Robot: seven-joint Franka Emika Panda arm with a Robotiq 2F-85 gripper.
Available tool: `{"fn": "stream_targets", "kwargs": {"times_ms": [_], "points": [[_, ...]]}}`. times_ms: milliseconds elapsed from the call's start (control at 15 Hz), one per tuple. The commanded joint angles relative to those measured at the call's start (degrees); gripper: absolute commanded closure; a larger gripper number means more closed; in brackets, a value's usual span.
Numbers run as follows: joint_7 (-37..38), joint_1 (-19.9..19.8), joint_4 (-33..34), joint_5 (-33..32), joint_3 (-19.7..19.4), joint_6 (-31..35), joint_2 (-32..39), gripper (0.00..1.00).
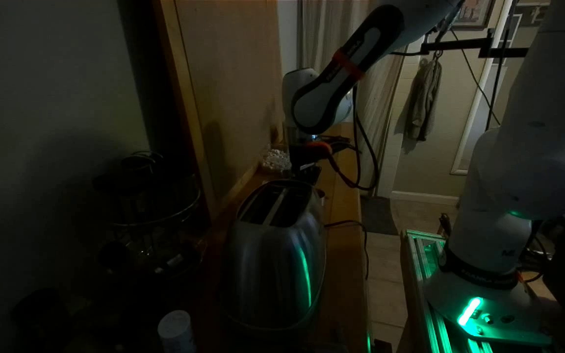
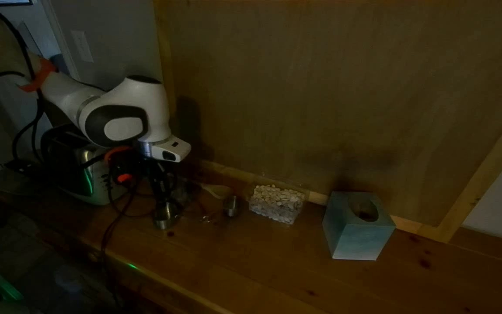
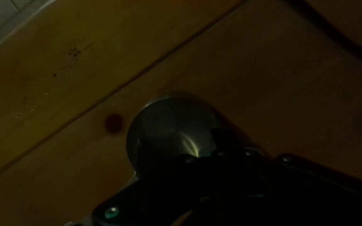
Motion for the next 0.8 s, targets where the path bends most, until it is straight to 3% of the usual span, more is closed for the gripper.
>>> {"fn": "stream_targets", "kwargs": {"times_ms": [0, 733], "points": [[0.17, -0.77, 0.97, -2.63, -0.17, -3.51, -1.38, 0.99], [-4.76, -0.88, 2.19, -2.86, -0.49, -4.03, -1.87, 0.99]]}}
